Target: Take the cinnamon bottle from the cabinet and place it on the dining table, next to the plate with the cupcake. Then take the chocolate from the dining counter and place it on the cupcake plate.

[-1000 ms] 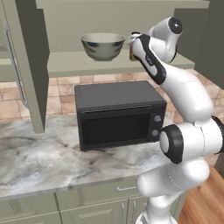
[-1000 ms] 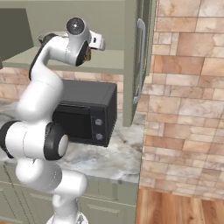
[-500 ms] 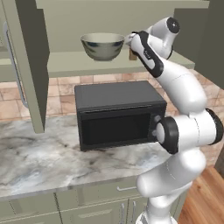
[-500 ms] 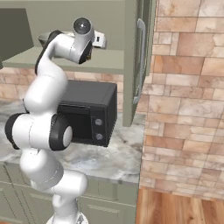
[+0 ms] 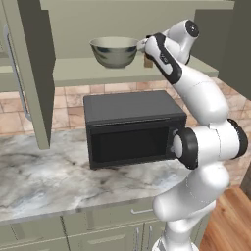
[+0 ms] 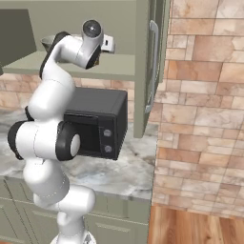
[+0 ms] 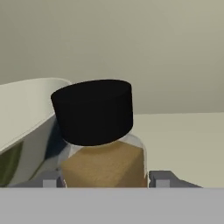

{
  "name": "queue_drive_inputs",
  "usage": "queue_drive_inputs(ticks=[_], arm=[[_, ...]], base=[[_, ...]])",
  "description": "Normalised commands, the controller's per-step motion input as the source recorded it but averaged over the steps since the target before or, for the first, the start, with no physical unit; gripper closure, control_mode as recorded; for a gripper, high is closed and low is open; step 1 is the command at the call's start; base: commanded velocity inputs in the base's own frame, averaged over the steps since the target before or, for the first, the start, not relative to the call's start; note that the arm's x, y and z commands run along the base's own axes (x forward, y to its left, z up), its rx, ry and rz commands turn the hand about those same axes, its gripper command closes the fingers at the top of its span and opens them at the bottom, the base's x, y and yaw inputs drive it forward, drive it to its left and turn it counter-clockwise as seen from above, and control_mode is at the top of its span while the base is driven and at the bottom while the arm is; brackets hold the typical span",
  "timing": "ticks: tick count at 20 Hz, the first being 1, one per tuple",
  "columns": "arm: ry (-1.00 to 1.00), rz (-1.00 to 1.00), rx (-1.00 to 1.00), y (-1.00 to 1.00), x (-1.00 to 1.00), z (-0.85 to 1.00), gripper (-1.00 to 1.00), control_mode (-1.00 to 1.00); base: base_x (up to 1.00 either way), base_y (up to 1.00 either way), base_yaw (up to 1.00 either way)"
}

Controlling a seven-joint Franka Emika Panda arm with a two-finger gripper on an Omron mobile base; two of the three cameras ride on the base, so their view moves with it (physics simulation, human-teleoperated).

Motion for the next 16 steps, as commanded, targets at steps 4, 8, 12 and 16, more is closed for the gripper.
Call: queue_drive_inputs(ticks=[4, 8, 12, 16], arm=[[0.02, 0.01, 0.0, 0.03, -0.04, 0.0, 1.0, -1.0], [-0.04, 0.0, 0.0, 0.0, -0.86, 0.0, 1.0, -1.0], [-0.14, 0.0, -0.05, 0.19, -1.0, 0.0, 1.0, -1.0], [-0.17, 0.0, -0.04, 0.26, -1.0, 0.01, 1.0, -1.0]], base=[[0.0, 0.0, 0.0], [0.0, 0.0, 0.0], [0.0, 0.0, 0.0], [0.0, 0.0, 0.0]])
